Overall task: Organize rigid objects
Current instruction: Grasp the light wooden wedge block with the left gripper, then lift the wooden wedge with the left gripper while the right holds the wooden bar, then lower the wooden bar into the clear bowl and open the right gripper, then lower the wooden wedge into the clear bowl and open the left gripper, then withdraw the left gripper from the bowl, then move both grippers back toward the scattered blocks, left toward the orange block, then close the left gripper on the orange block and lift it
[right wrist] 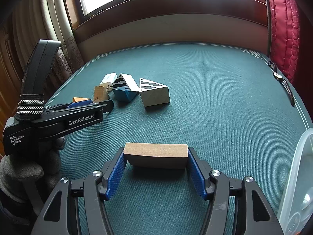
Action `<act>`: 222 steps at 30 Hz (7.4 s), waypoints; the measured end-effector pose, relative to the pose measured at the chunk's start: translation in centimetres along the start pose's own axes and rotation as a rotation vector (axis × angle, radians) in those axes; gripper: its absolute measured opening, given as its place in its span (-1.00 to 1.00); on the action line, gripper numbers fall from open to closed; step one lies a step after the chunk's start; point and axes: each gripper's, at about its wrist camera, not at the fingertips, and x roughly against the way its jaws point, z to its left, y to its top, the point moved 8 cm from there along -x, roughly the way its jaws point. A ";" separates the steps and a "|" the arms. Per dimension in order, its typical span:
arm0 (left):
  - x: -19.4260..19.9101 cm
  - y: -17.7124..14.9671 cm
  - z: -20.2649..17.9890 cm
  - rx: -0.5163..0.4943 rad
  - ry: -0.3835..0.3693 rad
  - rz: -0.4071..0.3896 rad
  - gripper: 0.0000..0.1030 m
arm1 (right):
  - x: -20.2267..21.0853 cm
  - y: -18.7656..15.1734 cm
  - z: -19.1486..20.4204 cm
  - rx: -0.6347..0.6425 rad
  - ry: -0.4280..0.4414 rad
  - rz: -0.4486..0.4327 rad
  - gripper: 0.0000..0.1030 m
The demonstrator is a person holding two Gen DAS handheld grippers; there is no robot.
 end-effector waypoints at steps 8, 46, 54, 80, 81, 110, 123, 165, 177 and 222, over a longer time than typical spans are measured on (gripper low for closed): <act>0.4 -0.5 1.2 0.041 0.037 -0.005 0.00 | 0.0 0.0 0.1 -0.001 -0.001 0.000 0.25; 6.8 -4.9 -0.7 -0.007 -0.053 -0.122 -0.46 | 2.4 0.6 0.5 -0.015 -0.005 -0.071 0.25; 7.8 -5.3 -2.2 -0.032 -0.076 -0.134 -0.46 | 5.6 -0.7 -0.7 -0.060 -0.009 -0.107 0.25; 11.0 -6.6 -9.7 -0.137 -0.156 -0.139 -0.46 | 16.6 -4.6 -13.8 -0.286 -0.244 -0.240 0.29; 11.2 -6.6 -10.2 -0.148 -0.163 -0.140 -0.46 | 16.7 -4.8 -14.4 -0.302 -0.249 -0.241 0.30; 15.3 -9.5 -28.5 -0.476 -0.489 -0.096 -0.46 | 20.0 -6.0 -19.6 -0.440 -0.311 -0.326 0.38; 14.9 -9.8 -26.8 -0.396 -0.508 -0.087 0.18 | 20.0 -6.1 -19.8 -0.452 -0.315 -0.326 0.55; 11.8 -8.5 -16.5 -0.168 -0.309 -0.067 0.60 | 17.1 -6.3 -15.8 -0.381 -0.246 -0.266 0.99; 10.4 -7.1 -9.6 -0.047 -0.208 -0.068 0.60 | 15.7 -6.2 -13.2 -0.331 -0.219 -0.233 0.99; 0.7 -0.5 7.6 0.038 0.043 -0.016 -0.34 | 2.8 -1.2 0.1 -0.075 -0.044 0.007 0.99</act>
